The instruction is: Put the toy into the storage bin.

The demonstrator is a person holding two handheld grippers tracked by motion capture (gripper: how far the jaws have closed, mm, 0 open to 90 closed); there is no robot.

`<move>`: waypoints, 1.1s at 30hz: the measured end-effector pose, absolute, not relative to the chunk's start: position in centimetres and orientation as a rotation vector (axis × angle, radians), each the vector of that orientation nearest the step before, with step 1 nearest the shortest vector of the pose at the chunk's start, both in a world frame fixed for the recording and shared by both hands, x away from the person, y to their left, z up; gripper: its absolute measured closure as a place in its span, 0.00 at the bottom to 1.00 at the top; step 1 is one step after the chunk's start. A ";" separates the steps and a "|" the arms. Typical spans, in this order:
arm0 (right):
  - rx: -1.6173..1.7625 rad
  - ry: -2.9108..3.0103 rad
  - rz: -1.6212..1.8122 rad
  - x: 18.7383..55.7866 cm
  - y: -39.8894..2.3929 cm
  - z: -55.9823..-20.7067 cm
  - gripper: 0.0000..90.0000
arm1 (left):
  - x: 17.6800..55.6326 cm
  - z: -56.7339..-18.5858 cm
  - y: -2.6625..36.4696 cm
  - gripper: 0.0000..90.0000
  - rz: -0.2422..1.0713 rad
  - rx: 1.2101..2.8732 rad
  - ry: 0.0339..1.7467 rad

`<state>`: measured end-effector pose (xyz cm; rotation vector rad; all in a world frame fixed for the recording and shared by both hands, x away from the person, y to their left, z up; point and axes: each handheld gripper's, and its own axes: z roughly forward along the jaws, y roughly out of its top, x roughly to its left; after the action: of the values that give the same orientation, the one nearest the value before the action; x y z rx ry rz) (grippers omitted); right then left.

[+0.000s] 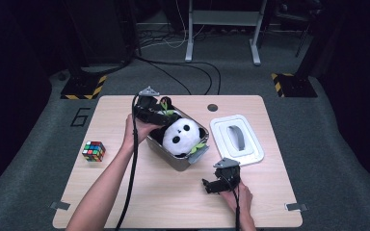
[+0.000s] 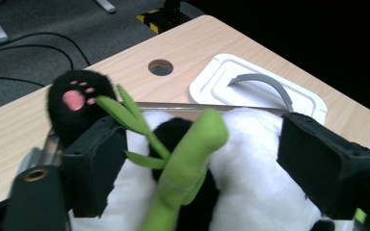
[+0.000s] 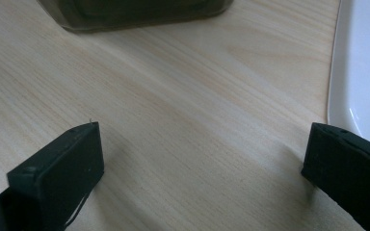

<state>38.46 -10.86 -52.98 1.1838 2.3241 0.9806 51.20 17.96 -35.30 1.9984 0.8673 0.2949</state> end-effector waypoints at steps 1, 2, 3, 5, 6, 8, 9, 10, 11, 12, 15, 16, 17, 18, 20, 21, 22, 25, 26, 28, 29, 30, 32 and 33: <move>1.189 2.323 0.981 38.4 -10.8 -53.0 0.00 | 51.3 -35.5 17.7 0.19 0.289 2.008 0.873; 1.186 2.324 0.980 38.5 -10.8 -53.0 0.00 | 51.4 -35.7 17.5 0.18 0.293 2.014 0.875; 1.183 2.324 0.980 38.5 -10.9 -53.0 0.00 | 51.6 -36.2 17.1 0.18 0.283 2.033 0.886; 1.186 2.324 0.981 38.4 -10.8 -53.0 0.00 | 51.9 -36.9 16.8 0.18 0.264 2.044 0.900; 1.183 2.324 0.981 38.5 -10.9 -53.0 0.00 | 51.9 -37.3 16.7 0.18 0.249 2.046 0.907; 1.175 2.330 0.978 38.5 -10.9 -53.0 0.00 | 52.0 -37.9 16.4 0.18 0.235 2.066 0.913; 1.174 2.330 0.978 38.5 -10.9 -53.0 0.00 | 52.0 -38.4 16.2 0.18 0.228 2.083 0.915; 1.188 2.324 0.980 38.4 -10.8 -53.0 0.00 | 52.0 -38.8 16.0 0.18 0.230 2.098 0.919; 1.188 2.324 0.980 38.4 -10.8 -53.0 0.00 | 52.0 -38.8 16.0 0.18 0.230 2.098 0.919; 1.169 2.332 0.977 38.5 -10.9 -53.0 0.00 | 52.0 -39.2 15.8 0.18 0.232 2.113 0.922; 1.177 2.328 0.979 38.5 -10.9 -53.0 0.00 | 51.7 -39.3 15.5 0.19 0.247 2.112 0.916; 1.176 2.328 0.978 38.5 -10.9 -53.0 0.00 | 51.6 -39.0 15.7 0.20 0.258 2.101 0.910; 1.185 2.324 0.980 38.4 -10.8 -53.0 0.00 | 51.5 -38.6 15.9 0.21 0.278 2.086 0.907; 1.188 2.324 0.981 38.4 -10.8 -53.0 0.00 | 51.4 -38.2 16.2 0.20 0.287 2.067 0.902; 1.189 2.325 0.981 38.4 -10.8 -53.0 0.00 | 51.3 -37.5 16.7 0.21 0.302 2.031 0.913; 1.177 2.328 0.979 38.5 -10.9 -53.0 0.00 | 51.4 -37.1 17.1 0.21 0.313 2.020 0.920; 1.186 2.325 0.980 38.4 -10.9 -53.0 0.00 | 51.6 -37.0 17.4 0.23 0.320 2.025 0.929; 1.188 2.325 0.981 38.4 -10.8 -53.0 0.00 | 52.3 -37.5 17.7 0.24 0.289 2.045 0.958; 1.184 2.325 0.980 38.4 -10.9 -53.0 0.00 | 52.4 -37.7 17.6 0.24 0.274 2.060 0.966; 1.177 2.328 0.979 38.5 -10.9 -53.0 0.00 | 52.5 -38.0 17.5 0.25 0.260 2.066 0.969; 1.177 2.328 0.979 38.5 -10.9 -53.0 0.00 | 52.8 -38.4 17.3 0.29 0.242 2.076 0.982; 1.176 2.328 0.979 38.5 -10.9 -53.0 0.00 | 52.9 -38.8 17.1 0.30 0.226 2.084 0.989; 1.188 2.324 0.981 38.4 -10.8 -53.0 0.00 | 53.0 -39.3 16.8 0.31 0.232 2.103 1.003; 1.188 2.324 0.981 38.4 -10.8 -53.0 0.00 | 53.2 -39.5 16.6 0.31 0.225 2.111 1.022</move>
<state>38.44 -10.84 -52.97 1.1883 2.3239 0.9807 53.18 16.65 -39.54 2.1111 1.0218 0.2247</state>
